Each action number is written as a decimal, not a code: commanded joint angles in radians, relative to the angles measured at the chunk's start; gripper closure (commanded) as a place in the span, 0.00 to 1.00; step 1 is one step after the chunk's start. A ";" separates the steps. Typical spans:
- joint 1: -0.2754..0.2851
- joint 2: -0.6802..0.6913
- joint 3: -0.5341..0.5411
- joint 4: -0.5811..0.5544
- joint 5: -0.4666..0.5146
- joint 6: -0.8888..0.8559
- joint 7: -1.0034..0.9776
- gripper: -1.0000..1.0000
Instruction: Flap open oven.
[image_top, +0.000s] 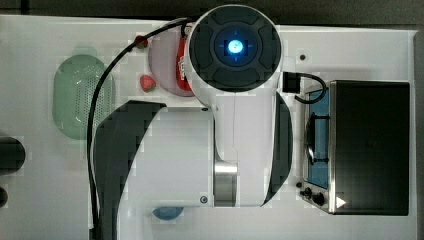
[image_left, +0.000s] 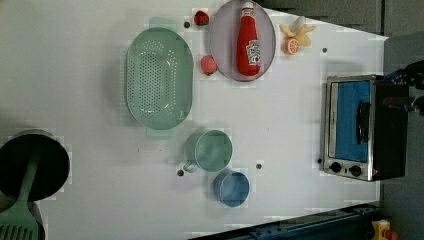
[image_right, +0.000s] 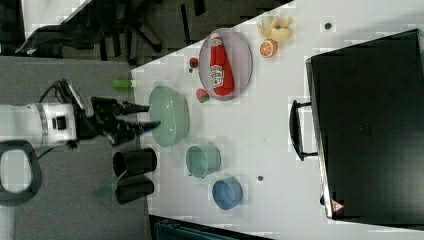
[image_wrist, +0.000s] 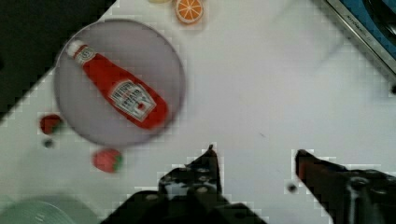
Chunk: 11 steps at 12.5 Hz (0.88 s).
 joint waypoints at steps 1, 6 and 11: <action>-0.022 -0.401 -0.057 -0.262 0.012 -0.148 0.061 0.21; -0.022 -0.401 -0.057 -0.263 0.012 -0.148 0.061 0.00; -0.024 -0.400 -0.059 -0.264 0.012 -0.148 0.061 0.54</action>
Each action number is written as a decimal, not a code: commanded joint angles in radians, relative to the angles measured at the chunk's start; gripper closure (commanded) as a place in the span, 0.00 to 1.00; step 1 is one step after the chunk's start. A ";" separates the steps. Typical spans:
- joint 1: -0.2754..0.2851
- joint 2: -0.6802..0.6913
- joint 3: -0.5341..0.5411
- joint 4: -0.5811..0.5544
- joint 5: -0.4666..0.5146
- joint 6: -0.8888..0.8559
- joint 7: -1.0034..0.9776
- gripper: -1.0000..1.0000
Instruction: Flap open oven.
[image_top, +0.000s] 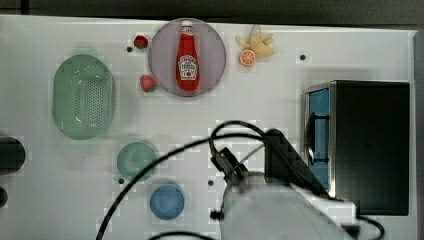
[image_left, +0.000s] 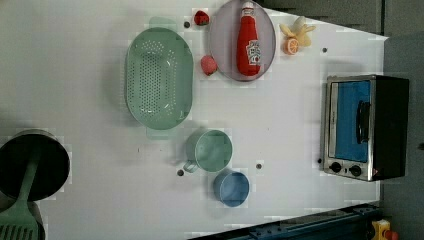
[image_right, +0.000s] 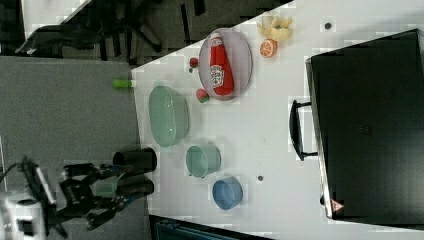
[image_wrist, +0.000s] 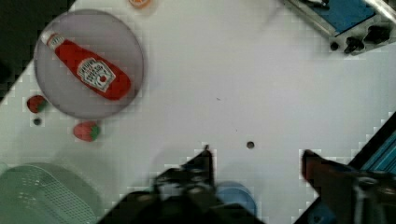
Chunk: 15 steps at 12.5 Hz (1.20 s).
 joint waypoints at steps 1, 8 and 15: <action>-0.007 0.025 -0.014 -0.029 -0.002 -0.012 0.041 0.66; -0.013 0.049 -0.081 -0.108 -0.030 0.057 -0.306 0.83; -0.049 0.116 -0.218 -0.226 -0.140 0.349 -0.829 0.83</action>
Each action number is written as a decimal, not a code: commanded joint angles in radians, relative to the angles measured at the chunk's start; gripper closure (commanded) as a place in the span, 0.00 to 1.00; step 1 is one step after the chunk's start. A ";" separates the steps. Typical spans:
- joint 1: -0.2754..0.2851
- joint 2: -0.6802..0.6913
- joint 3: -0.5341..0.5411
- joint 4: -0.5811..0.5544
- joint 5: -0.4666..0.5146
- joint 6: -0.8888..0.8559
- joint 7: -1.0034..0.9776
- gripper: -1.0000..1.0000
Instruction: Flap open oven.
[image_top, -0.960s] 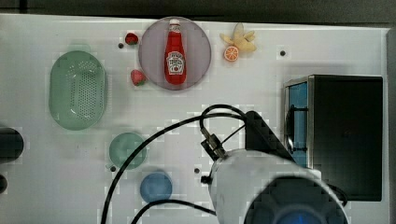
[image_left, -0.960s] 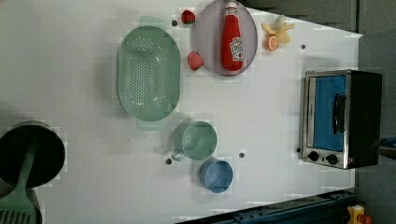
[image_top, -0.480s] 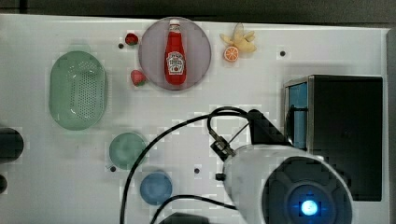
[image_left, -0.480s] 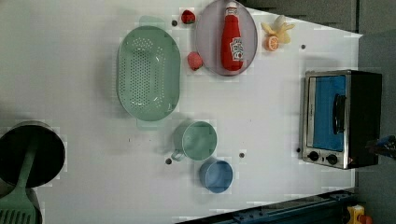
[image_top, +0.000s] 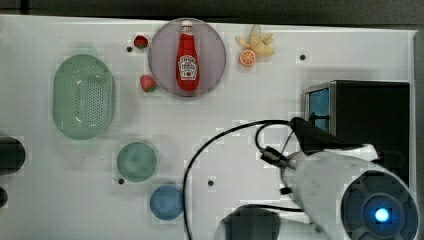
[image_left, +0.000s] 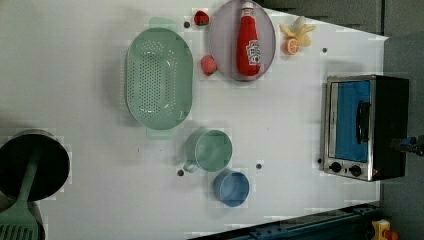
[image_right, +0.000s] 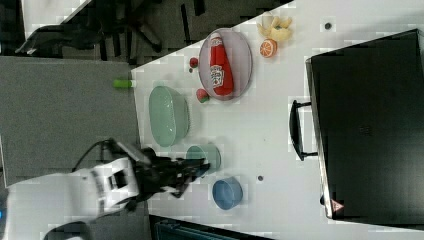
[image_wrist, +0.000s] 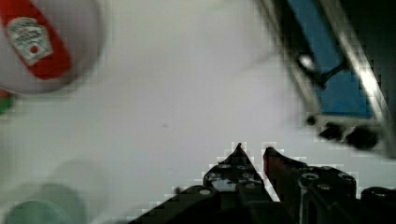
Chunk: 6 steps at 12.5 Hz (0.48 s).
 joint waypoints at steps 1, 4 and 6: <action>-0.033 0.032 -0.052 -0.038 -0.035 0.118 -0.289 0.83; -0.045 0.106 -0.108 -0.041 -0.035 0.221 -0.356 0.83; -0.047 0.166 -0.140 -0.041 -0.035 0.280 -0.395 0.83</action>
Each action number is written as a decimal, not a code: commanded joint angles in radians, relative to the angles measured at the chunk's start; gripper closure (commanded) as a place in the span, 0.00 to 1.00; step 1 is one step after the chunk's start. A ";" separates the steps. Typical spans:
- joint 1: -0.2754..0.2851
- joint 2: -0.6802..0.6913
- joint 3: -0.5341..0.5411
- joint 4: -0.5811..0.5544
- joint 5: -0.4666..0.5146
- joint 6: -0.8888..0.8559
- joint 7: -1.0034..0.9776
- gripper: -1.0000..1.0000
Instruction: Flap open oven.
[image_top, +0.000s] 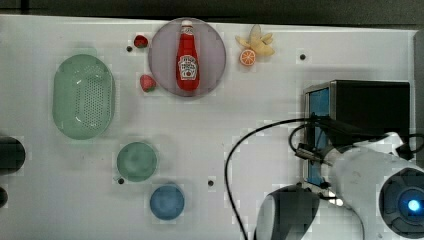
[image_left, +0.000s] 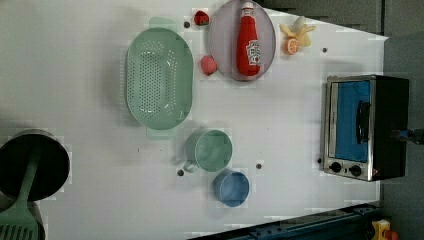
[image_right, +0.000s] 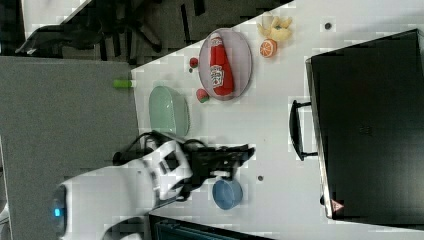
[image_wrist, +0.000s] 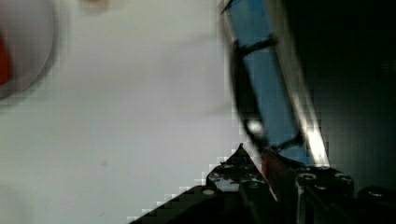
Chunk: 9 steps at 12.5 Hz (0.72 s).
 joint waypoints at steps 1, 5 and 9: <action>-0.013 0.085 -0.030 0.002 -0.002 0.070 -0.144 0.83; -0.019 0.201 -0.055 -0.001 -0.002 0.223 -0.280 0.83; -0.020 0.304 -0.058 -0.002 0.006 0.271 -0.282 0.83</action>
